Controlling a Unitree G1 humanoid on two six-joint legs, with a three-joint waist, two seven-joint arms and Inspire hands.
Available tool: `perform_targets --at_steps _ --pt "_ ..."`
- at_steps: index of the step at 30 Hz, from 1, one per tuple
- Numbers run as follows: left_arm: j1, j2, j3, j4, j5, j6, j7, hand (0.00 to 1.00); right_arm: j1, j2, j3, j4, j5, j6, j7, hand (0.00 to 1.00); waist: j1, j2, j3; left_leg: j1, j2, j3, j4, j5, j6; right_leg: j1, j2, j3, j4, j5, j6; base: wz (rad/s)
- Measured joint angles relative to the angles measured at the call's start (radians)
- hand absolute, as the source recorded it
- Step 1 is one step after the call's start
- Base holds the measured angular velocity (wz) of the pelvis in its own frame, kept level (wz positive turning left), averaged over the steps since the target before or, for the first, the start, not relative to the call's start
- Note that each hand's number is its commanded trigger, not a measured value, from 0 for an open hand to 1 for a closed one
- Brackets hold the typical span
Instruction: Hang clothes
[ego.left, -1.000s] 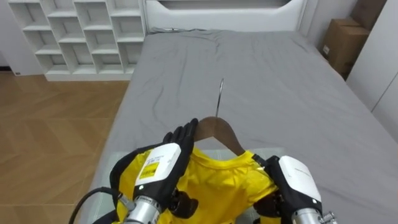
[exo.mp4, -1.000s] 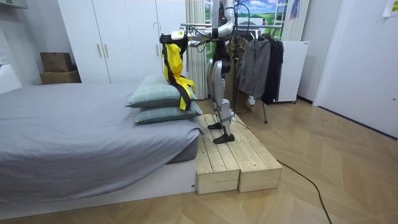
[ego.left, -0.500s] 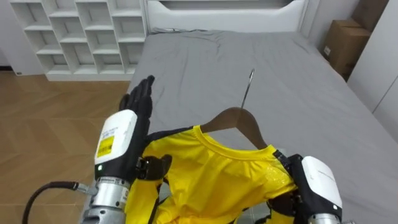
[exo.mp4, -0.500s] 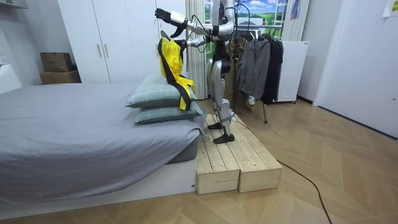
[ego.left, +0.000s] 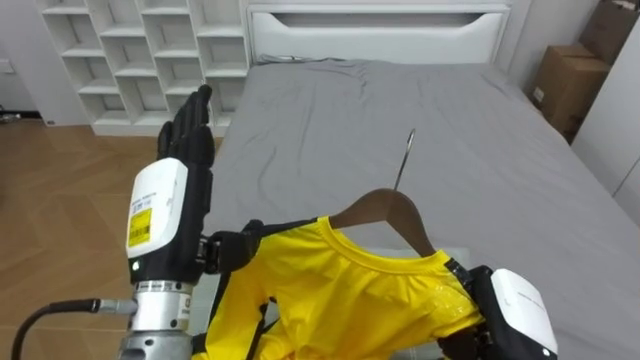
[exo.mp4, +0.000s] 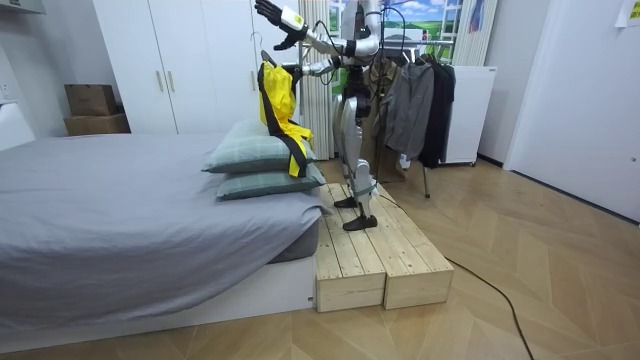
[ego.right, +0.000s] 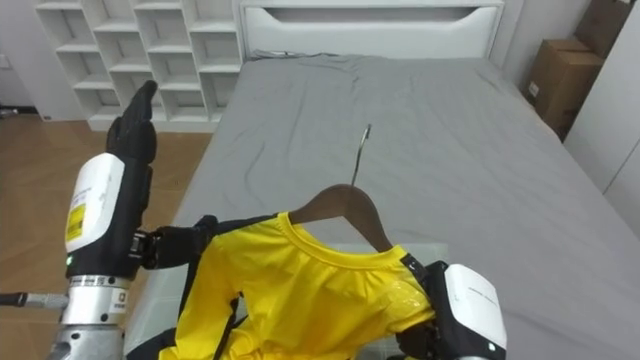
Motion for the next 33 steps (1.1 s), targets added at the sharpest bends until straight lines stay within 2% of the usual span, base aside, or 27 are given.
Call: perform_targets --at_steps 4,8,11,14,20,26,33 --pt "0.017 0.0 0.016 0.023 -0.013 -0.009 0.007 0.0 0.0 0.001 0.0 0.0 -0.007 0.0 0.0 1.0 0.008 0.003 -0.0007 -0.002 0.0 -0.003 -0.001 0.0 0.0 0.0 0.0 -0.008 0.0 0.0 0.0 0.02" --pt "0.073 -0.006 0.044 0.045 -0.019 -0.008 0.007 0.0 0.003 0.001 -0.015 0.0 -0.019 0.0 0.0 1.0 0.009 0.004 -0.0004 -0.005 0.0 -0.009 0.0 0.0 0.0 0.002 0.0 -0.014 -0.001 0.0 0.0 0.04" --pt "0.089 -0.009 0.063 0.068 -0.02 -0.008 0.01 0.0 0.009 0.001 -0.039 -0.013 -0.02 0.0 0.0 1.0 0.015 0.006 -0.0006 -0.006 0.0 -0.009 -0.001 0.0 0.0 0.0 0.0 -0.014 -0.001 0.0 0.0 0.0" --pt "0.123 -0.011 0.091 0.1 -0.019 -0.009 0.035 0.0 0.014 0.002 -0.056 -0.017 -0.02 -0.009 -0.009 1.0 0.015 0.008 -0.0024 -0.004 0.0 -0.008 -0.002 0.0 0.0 0.0 0.0 -0.011 -0.002 0.0 0.001 0.0" --pt "0.154 -0.018 0.138 0.173 -0.02 -0.008 0.063 0.0 0.015 0.005 -0.082 -0.017 -0.039 -0.012 -0.03 1.0 0.012 0.008 -0.0027 0.002 0.0 -0.009 -0.004 0.0 0.0 0.007 0.0 -0.009 -0.002 0.0 0.001 0.0" --pt "0.157 -0.019 0.141 0.306 -0.054 -0.009 0.078 0.0 0.015 0.004 -0.089 -0.008 -0.039 -0.012 -0.032 1.0 0.011 0.006 -0.0013 0.001 -0.001 -0.013 -0.002 0.0 0.0 0.01 0.0 -0.01 -0.002 0.0 0.001 0.02" --pt "0.157 -0.02 0.141 0.348 -0.158 -0.008 0.078 0.0 0.015 0.004 -0.088 -0.008 -0.039 -0.012 -0.043 1.0 0.012 0.002 0.001 -0.002 -0.001 -0.012 0.0 0.0 0.0 0.006 0.0 -0.011 -0.002 -0.001 0.001 0.0"
